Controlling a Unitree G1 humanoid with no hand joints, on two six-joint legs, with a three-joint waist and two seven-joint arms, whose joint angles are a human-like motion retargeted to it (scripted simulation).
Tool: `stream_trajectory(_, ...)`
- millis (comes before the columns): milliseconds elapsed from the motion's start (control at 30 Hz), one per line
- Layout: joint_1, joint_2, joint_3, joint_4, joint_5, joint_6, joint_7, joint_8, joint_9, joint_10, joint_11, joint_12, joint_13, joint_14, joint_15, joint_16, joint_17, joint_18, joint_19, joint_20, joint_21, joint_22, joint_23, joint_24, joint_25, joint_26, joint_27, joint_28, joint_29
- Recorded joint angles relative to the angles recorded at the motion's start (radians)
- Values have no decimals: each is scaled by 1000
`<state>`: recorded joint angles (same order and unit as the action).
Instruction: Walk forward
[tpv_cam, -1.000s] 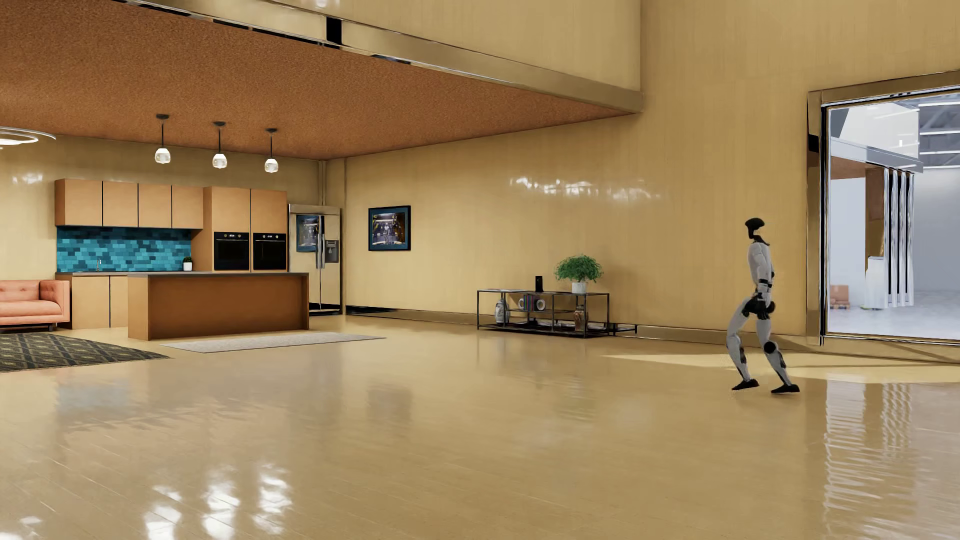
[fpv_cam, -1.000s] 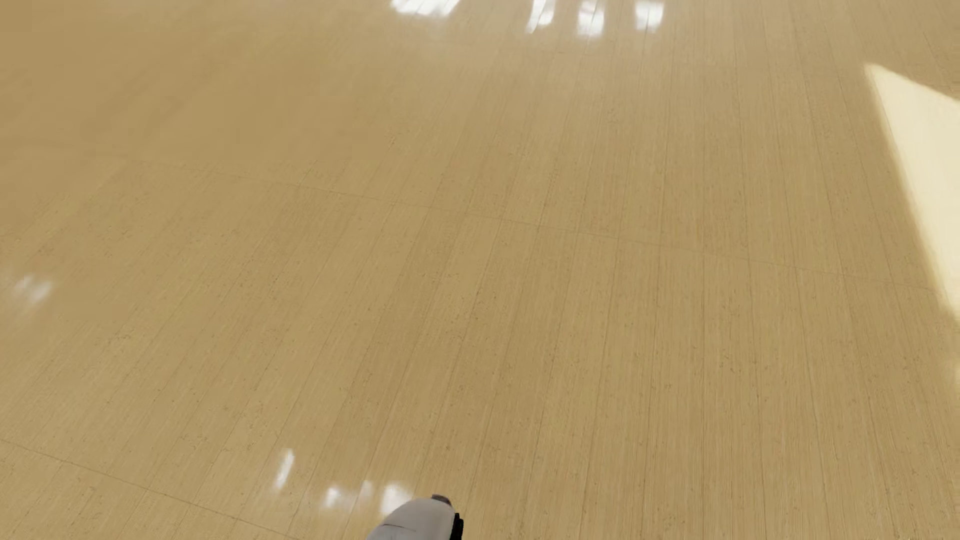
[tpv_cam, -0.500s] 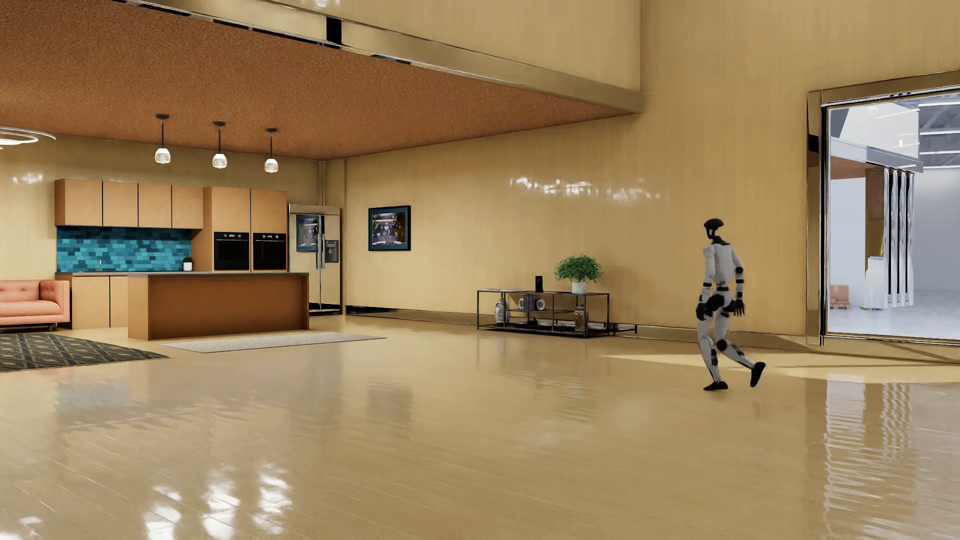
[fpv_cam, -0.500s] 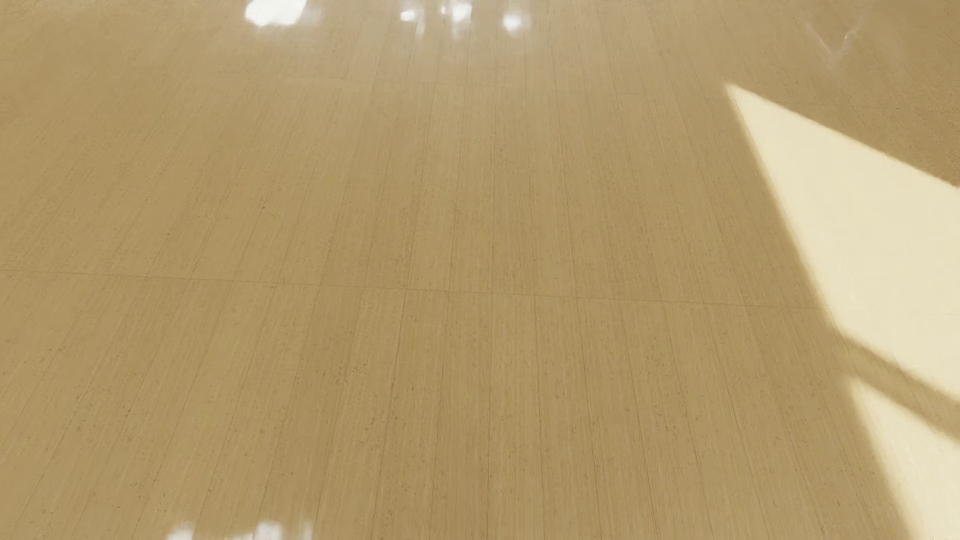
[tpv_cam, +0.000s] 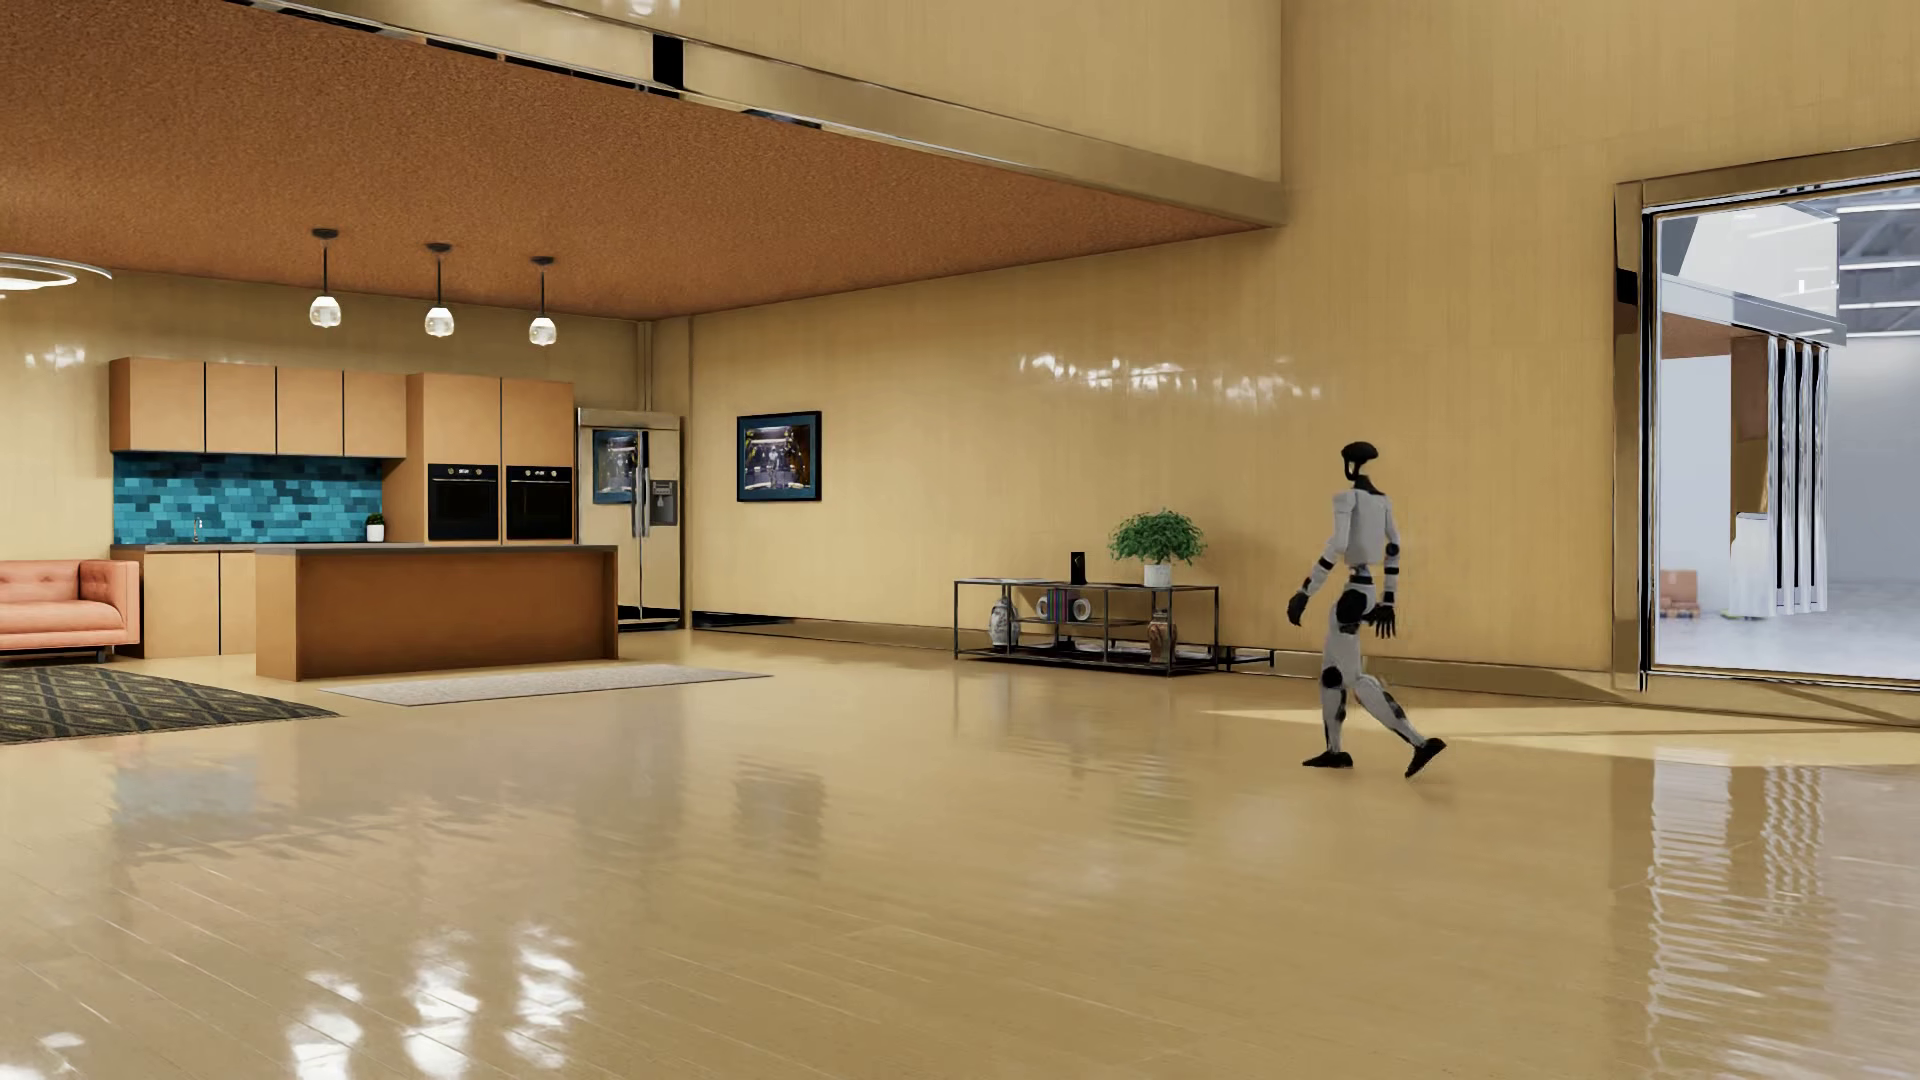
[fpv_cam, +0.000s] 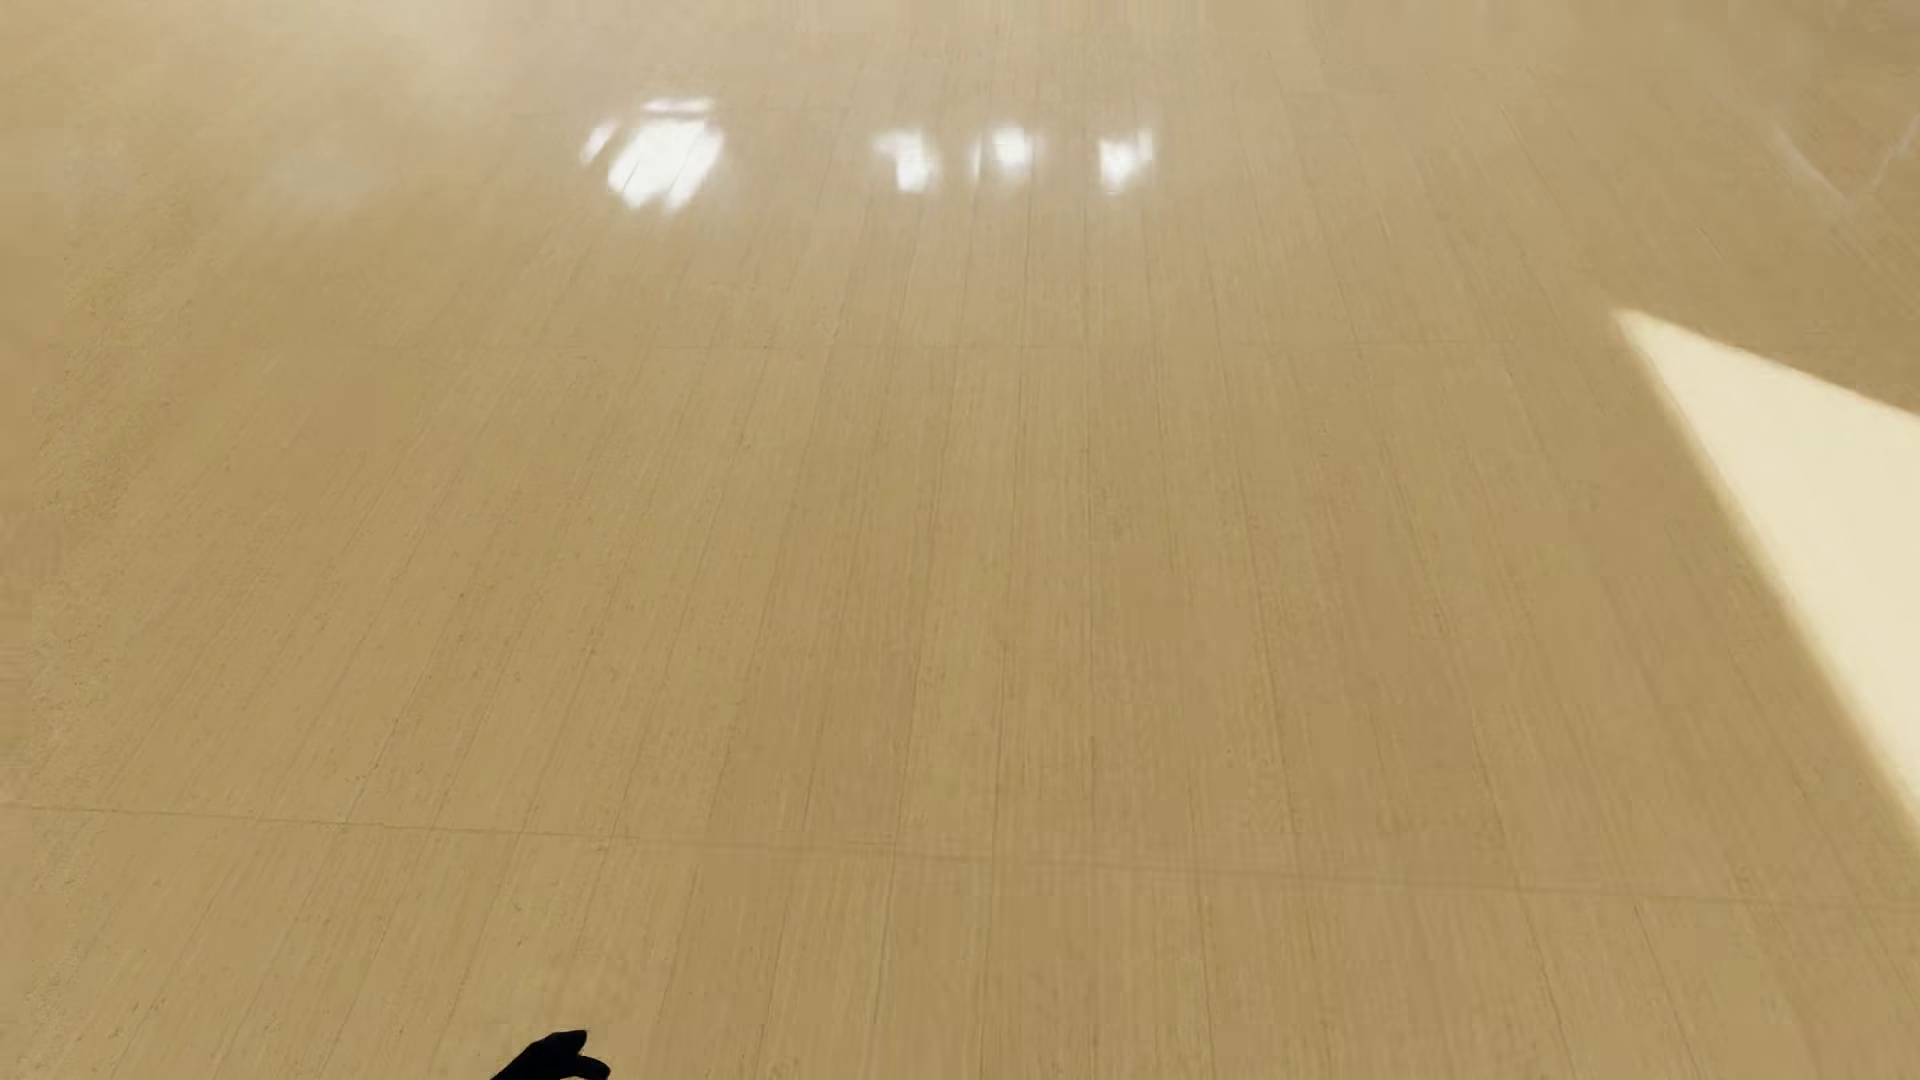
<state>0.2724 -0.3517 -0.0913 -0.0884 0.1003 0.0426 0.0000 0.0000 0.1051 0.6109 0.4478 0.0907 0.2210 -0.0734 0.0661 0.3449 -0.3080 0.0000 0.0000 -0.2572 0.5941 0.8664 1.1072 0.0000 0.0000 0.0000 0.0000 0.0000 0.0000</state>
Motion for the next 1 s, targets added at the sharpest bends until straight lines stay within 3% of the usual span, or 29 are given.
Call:
stream_trajectory(67,-91,95,68,30,24,20,0,0,-6,227,7,71,-56,227,-72,-13,-25,0,0,-73,15,125,-26,0,0,0,0,0,0)
stream_trajectory(100,-164,149,95,47,33,29,0,0,-5,356,-5,103,-81,233,-119,-16,-41,0,0,-109,-10,183,-67,0,0,0,0,0,0)
stream_trajectory(167,-332,250,138,71,44,41,0,0,-4,568,-29,175,-124,60,-203,-19,-75,0,0,-154,-108,259,-178,0,0,0,0,0,0)
stream_trajectory(233,-483,340,187,65,36,35,0,0,-4,622,-45,248,-161,-97,-275,-22,-94,0,0,-172,-227,305,-274,0,0,0,0,0,0)
stream_trajectory(367,-647,494,277,39,3,11,0,0,-2,228,-72,354,-213,-122,-388,-29,-86,0,0,-223,-396,323,-410,0,0,0,0,0,0)
stream_trajectory(500,-618,600,327,79,-22,18,0,0,-3,-207,-61,350,-213,-117,-429,-59,-63,0,0,-274,-338,331,-464,0,0,0,0,0,0)
stream_trajectory(567,-609,637,324,85,-46,5,0,0,-10,-178,-29,322,-169,-38,-398,-64,-37,0,0,-257,-266,313,-437,0,0,0,0,0,0)
stream_trajectory(633,-592,651,292,55,-84,-39,0,0,-27,-105,43,291,-84,100,-291,-54,-5,0,0,-174,-205,269,-357,0,0,0,0,0,0)
stream_trajectory(733,-475,523,216,-10,-133,-101,0,0,-33,-63,362,246,49,39,-1,-7,17,0,0,-59,-96,141,-138,0,0,0,0,0,0)
stream_trajectory(767,-421,437,197,-30,-147,-117,0,0,-26,-71,519,224,80,-4,38,14,12,0,0,-28,-60,102,-67,0,0,0,0,0,0)
stream_trajectory(867,-284,177,111,-73,-138,-137,0,0,-7,-99,859,120,164,-93,-39,71,-15,0,0,68,-45,75,68,0,0,0,0,0,0)
stream_trajectory(933,-206,59,41,-83,-121,-142,0,0,0,-113,798,54,216,-130,-51,102,-35,0,0,116,-64,76,91,0,0,0,0,0,0)
stream_trajectory(1000,-132,2,-19,-92,-110,-152,0,0,2,-131,530,14,255,-170,-12,129,-43,0,0,147,-74,44,73,0,0,0,0,0,0)
